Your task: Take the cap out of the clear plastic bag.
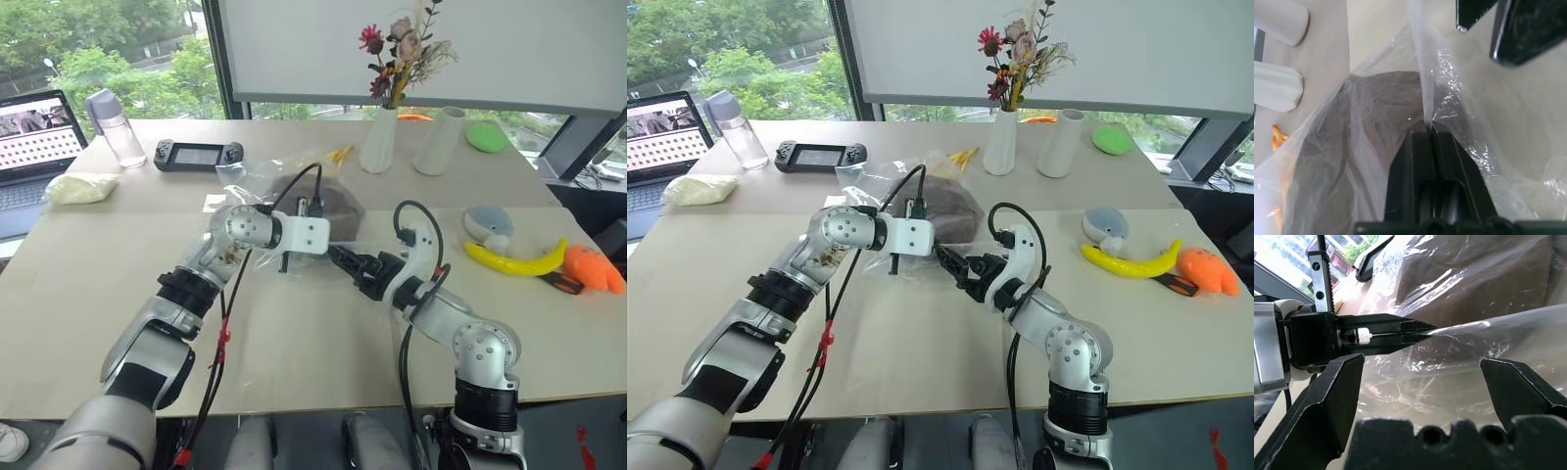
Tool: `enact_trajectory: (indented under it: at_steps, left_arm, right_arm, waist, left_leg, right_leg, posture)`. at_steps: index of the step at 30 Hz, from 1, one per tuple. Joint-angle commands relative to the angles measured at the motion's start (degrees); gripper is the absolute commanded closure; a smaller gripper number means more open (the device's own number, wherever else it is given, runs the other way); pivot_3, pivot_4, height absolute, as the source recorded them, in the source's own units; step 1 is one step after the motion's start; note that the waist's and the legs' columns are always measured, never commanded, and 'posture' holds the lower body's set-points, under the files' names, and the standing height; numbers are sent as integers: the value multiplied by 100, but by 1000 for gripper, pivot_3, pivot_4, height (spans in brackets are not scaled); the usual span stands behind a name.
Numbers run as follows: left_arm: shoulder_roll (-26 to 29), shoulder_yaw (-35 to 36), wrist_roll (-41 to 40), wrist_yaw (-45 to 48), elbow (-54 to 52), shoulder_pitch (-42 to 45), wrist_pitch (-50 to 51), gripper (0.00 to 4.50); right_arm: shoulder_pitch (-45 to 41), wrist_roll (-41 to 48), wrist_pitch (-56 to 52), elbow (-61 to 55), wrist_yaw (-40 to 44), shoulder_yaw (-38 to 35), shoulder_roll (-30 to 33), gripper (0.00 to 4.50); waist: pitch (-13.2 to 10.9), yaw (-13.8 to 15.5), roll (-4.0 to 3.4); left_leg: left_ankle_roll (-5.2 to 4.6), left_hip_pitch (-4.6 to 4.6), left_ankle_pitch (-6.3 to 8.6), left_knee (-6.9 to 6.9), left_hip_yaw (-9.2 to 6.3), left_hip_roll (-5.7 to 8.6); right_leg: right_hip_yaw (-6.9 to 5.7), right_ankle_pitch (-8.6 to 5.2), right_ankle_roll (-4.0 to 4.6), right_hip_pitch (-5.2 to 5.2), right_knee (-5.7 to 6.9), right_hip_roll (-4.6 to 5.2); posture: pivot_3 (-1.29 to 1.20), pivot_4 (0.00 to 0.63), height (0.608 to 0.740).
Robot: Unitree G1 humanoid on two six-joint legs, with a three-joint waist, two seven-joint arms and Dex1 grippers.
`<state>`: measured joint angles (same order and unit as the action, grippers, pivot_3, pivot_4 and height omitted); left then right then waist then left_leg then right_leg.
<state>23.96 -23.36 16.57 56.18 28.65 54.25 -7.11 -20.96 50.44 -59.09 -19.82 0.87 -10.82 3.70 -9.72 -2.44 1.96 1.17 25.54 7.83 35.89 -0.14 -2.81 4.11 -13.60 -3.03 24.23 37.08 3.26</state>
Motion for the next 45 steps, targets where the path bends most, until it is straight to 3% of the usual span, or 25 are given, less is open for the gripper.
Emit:
enact_trajectory:
  at_steps: [1, 13, 22, 36, 45]
  left_arm:
    - [-167, 355, -386, 16, -176, 202, 414, 4468]
    - [-419, 1042, -1195, 172, 166, 915, 1984, 4468]
    - [-236, 1177, -1303, 99, 309, 1460, 2028, 4468]
    - [-240, 1133, -1490, 280, -227, 1505, 2450, 4468]
    - [-272, 1106, -1553, 299, -528, 1373, 2666, 4468]
  right_arm:
    - [-42, 54, 176, -242, 6, -27, 11, 0]
    - [-3, -12, 244, -223, 32, 33, 17, 0]
    - [-11, -54, 394, 3, 47, 96, -116, 0]
    - [-732, -172, 1435, 2068, -195, -522, -1140, 0]
    - [-1270, 92, 1856, 3189, -345, -939, -1268, 0]
  waist:
    - [0, 1, 0]
    - [0, -22, 0]
    - [0, -7, 1]
    - [-1, -16, 0]
    - [-1, -21, -1]
  left_leg:
    - [0, 0, 0, 0, 0, 0]
    - [0, 0, 0, -2, -1, 0]
    - [0, 2, 0, -2, -1, 0]
    - [0, 2, 0, -5, -1, 0]
    - [0, -3, 0, -7, -1, -1]
  right_leg:
    - [0, 0, 0, 0, 0, 0]
    - [0, -1, -2, 2, -1, -1]
    - [0, -1, -1, 3, -2, -1]
    - [0, 0, -1, 5, -2, -1]
    - [0, 1, -1, 1, -1, -2]
  posture:
    - [0, 150, 740]
    - [0, 150, 740]
    - [0, 150, 740]
    - [0, 150, 740]
    - [0, 150, 740]
